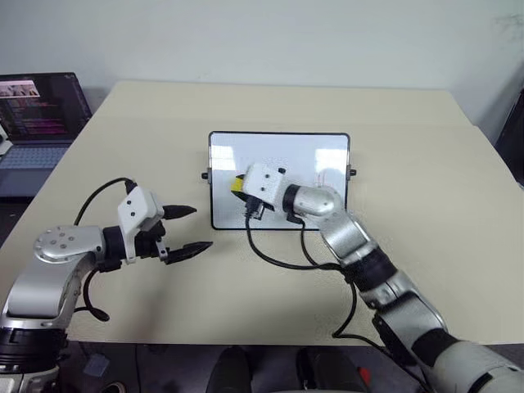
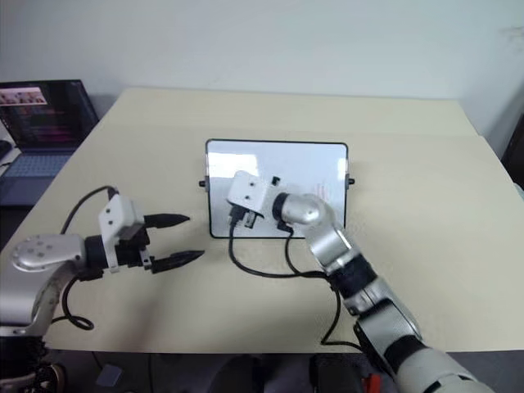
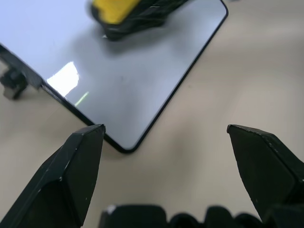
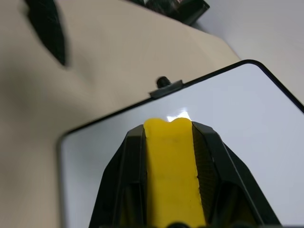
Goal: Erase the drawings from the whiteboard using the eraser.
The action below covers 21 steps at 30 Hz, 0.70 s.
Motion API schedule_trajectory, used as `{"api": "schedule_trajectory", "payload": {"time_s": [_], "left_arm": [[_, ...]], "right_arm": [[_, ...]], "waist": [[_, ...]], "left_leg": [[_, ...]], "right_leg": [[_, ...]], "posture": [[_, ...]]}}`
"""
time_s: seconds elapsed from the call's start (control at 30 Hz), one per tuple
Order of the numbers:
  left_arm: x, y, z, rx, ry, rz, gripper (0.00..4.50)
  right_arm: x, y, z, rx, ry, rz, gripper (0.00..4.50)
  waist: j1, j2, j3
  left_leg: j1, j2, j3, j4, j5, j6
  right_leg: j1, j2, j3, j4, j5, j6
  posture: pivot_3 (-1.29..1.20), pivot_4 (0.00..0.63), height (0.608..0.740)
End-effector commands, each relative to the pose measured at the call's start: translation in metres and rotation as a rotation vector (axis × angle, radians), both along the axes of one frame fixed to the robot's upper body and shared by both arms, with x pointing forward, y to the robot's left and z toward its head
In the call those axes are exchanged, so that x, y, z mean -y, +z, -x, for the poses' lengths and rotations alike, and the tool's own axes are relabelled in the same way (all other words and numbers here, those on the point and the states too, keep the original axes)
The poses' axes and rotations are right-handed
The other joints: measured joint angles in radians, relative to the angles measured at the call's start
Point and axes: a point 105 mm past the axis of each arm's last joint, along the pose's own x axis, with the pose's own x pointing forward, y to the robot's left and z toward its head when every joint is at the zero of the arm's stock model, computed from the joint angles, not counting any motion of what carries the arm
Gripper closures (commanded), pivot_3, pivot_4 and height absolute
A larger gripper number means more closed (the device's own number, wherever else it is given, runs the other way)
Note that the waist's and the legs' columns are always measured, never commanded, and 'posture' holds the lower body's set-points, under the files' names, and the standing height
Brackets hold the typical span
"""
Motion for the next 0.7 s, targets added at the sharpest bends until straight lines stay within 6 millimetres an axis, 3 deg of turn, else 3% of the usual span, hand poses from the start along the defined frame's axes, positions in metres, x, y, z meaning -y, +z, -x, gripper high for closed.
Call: {"api": "schedule_trajectory", "payload": {"time_s": [0.03,0.17,0.27,0.47,0.7], "left_arm": [[0.011,0.01,0.002,0.051,-0.046,0.006,0.0],[0.017,0.013,-0.001,0.063,-0.061,0.015,0.0],[0.02,0.014,-0.005,0.069,-0.073,0.017,0.0],[0.026,0.023,-0.021,0.113,-0.076,0.046,0.0],[0.023,0.019,-0.024,0.101,-0.072,0.032,0.0]], "right_arm": [[0.017,0.023,0.027,-0.037,0.027,-0.103,3.51],[0.048,0.001,0.044,-0.095,-0.061,-0.082,3.51],[0.052,-0.001,0.041,-0.056,-0.115,-0.071,3.51],[0.042,0.011,0.018,0.099,-0.189,-0.041,3.51],[0.029,0.025,-0.024,0.177,-0.287,-0.082,3.51]], "waist": [[-0.003,0.0,0.0],[-0.001,0.0,0.0],[-0.007,0.0,0.0],[-0.007,0.0,0.0],[-0.007,0.0,0.0]], "left_leg": [[-0.004,0.0,0.0,0.0,0.0,0.0],[-0.005,0.0,0.0,0.0,0.0,0.0],[-0.005,0.0,0.001,0.001,0.0,0.0],[-0.002,-0.001,0.001,0.001,0.0,0.0],[-0.003,0.001,0.001,0.001,0.0,0.0]], "right_leg": [[-0.004,0.0,0.0,0.001,0.0,0.0],[-0.006,0.0,0.0,0.0,0.0,0.0],[-0.006,0.0,0.001,0.001,0.0,0.0],[-0.005,0.003,0.001,0.005,0.0,0.0],[-0.006,0.004,0.001,0.004,0.0,0.0]], "posture": [[0.0,0.15,0.74],[0.0,0.15,0.74],[0.0,0.15,0.74],[0.0,0.15,0.74],[0.0,0.15,0.74]]}}
